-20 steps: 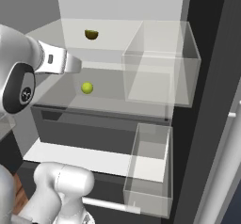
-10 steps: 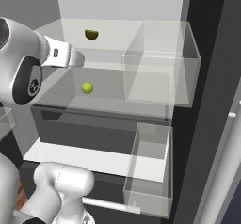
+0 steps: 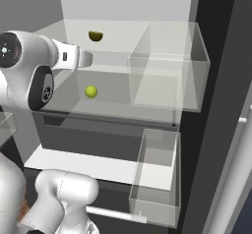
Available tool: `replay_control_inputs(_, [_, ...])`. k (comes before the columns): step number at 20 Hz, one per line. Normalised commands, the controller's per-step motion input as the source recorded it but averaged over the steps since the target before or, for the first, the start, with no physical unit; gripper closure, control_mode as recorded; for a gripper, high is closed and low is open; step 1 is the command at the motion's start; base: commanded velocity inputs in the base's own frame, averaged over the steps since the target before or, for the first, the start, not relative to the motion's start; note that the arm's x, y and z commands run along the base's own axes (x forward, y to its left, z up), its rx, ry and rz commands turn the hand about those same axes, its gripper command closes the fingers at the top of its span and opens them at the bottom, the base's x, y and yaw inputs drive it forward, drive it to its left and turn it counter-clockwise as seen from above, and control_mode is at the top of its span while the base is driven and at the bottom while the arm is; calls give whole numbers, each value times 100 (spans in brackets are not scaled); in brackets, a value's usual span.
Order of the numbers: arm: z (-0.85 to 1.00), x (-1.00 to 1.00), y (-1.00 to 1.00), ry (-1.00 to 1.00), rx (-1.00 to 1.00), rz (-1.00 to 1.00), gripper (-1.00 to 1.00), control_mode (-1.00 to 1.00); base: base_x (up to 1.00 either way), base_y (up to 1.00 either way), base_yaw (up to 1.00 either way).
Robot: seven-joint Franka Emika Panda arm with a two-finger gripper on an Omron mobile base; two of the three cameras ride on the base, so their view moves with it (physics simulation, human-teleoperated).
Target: Retrieve the kiwi and pear from the fridge and place them into the bowl on the dining table.
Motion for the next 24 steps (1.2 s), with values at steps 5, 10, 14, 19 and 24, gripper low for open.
replay_control_inputs(5, [19, 30, 0, 8, 0, 0, -100, -100, 0, 0, 0])
replay_control_inputs(10, [30, 22, 0, 15, 0, 0, -100, -100, 0, 0, 0])
replay_control_inputs(14, [20, 21, 0, 13, 0, 0, -100, -100, 0, 0, 0])
replay_control_inputs(19, [0, 26, 0, 1, 0, 0, -100, -100, 0, 0, 0])
replay_control_inputs(24, [-16, 25, 0, 0, 0, 0, -100, -100, 0, 0, 0])
